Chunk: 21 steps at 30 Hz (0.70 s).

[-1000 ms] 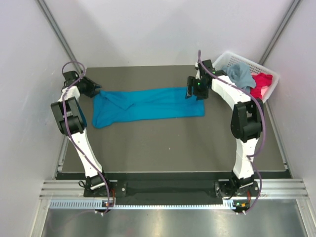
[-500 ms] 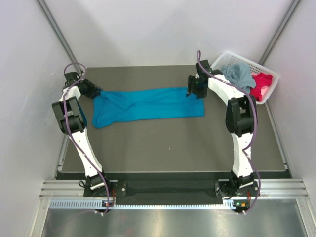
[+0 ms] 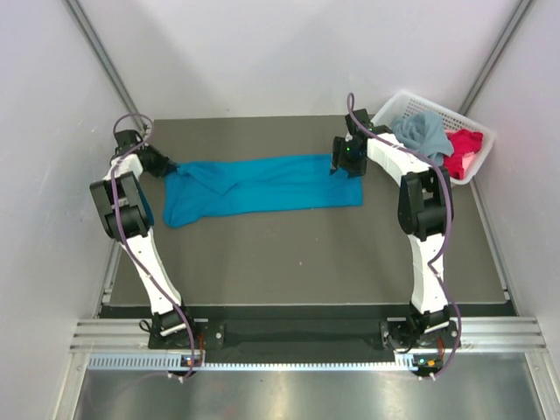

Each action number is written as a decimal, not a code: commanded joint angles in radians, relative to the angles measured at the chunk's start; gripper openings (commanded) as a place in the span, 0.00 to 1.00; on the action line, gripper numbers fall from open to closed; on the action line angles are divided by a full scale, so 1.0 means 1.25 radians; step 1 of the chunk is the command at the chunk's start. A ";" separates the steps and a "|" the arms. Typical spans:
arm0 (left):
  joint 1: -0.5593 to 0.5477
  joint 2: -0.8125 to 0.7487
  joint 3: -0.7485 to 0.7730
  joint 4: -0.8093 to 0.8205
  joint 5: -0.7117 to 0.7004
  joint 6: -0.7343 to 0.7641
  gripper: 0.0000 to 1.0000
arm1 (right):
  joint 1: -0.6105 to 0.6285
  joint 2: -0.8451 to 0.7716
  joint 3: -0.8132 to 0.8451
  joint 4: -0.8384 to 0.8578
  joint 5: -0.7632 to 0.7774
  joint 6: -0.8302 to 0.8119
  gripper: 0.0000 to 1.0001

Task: Fold and stack the t-shirts
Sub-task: Fold the tshirt

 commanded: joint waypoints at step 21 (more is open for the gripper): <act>0.002 -0.066 0.034 -0.141 -0.135 0.035 0.53 | 0.000 0.009 0.041 0.013 -0.013 -0.021 0.62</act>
